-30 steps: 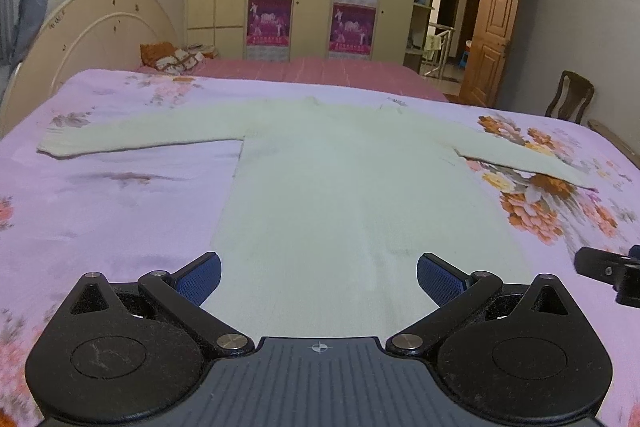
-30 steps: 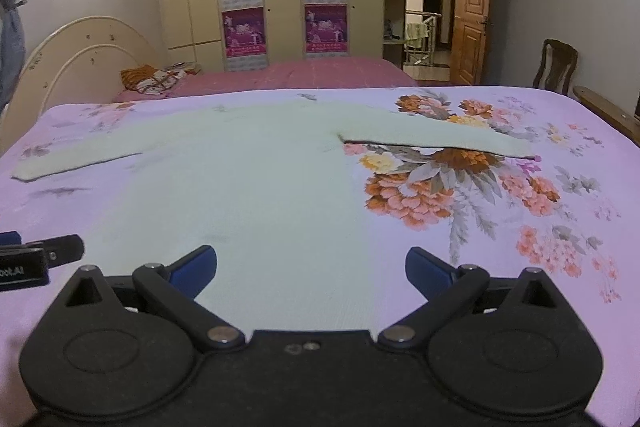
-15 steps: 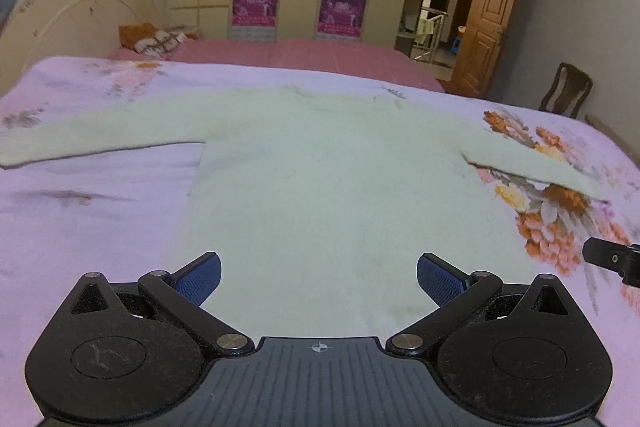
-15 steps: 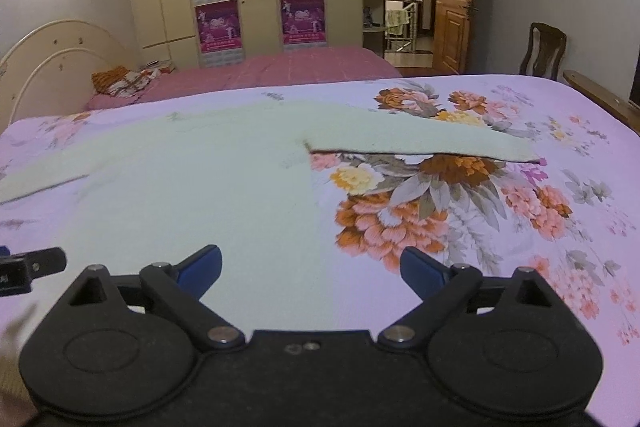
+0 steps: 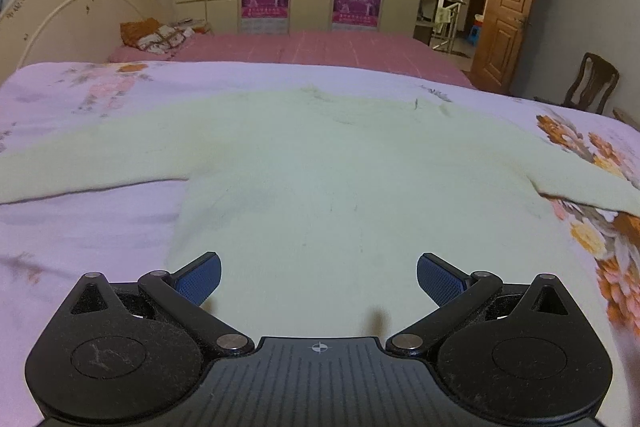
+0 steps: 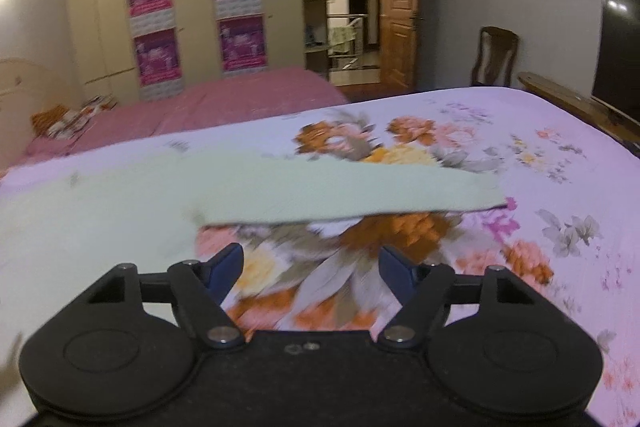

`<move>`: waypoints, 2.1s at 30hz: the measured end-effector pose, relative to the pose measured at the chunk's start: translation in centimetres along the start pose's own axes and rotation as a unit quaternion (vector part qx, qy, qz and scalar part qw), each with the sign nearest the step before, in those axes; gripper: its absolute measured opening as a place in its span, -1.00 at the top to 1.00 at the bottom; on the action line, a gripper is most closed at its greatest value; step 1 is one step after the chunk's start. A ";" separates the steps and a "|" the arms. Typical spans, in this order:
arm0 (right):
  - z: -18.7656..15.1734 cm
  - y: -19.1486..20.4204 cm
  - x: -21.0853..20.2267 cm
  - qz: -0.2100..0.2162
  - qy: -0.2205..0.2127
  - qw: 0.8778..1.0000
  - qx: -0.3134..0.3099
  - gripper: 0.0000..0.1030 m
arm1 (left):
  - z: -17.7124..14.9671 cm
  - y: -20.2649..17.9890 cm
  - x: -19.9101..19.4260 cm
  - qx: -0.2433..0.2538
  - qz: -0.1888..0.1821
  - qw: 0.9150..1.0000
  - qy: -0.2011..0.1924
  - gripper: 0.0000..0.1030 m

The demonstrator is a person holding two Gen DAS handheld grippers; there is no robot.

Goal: Fold small clothes

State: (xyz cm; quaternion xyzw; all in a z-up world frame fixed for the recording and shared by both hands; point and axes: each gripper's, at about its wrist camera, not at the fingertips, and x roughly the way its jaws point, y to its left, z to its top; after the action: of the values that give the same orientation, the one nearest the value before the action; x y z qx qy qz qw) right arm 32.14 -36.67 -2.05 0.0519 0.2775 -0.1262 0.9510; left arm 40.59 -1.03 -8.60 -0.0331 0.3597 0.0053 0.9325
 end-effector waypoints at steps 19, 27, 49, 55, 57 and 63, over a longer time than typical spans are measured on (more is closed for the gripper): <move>1.1 -9.9 11.4 -0.065 0.014 0.988 0.141 -0.03 | 2.2 -2.0 7.6 0.012 0.009 0.999 -0.036 -0.99; 0.6 -15.4 13.5 -0.070 -0.003 0.967 0.243 0.23 | 2.4 -1.3 9.1 0.009 0.013 0.999 -0.038 -0.99; -0.4 -15.6 14.3 0.011 0.015 0.929 0.370 0.47 | 2.4 0.1 8.5 -0.001 0.006 1.000 -0.024 -0.99; -1.4 -18.4 14.3 0.008 0.000 0.917 0.399 0.85 | 2.3 0.3 8.6 -0.005 0.010 1.000 -0.025 -0.99; -1.4 -18.9 14.4 0.001 -0.008 0.914 0.406 0.84 | 2.4 0.5 8.5 -0.006 0.013 1.000 -0.026 -0.99; -0.1 -18.5 15.3 -0.032 -0.009 0.924 0.380 0.82 | 2.7 2.1 8.1 -0.008 0.023 0.999 -0.026 -0.99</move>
State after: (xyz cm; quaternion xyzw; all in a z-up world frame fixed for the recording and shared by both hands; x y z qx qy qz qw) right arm 39.55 -57.71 -10.92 0.3996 0.2014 -0.2534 0.8576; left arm 48.31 1.16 -12.18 -0.0317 0.3355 0.0303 0.9410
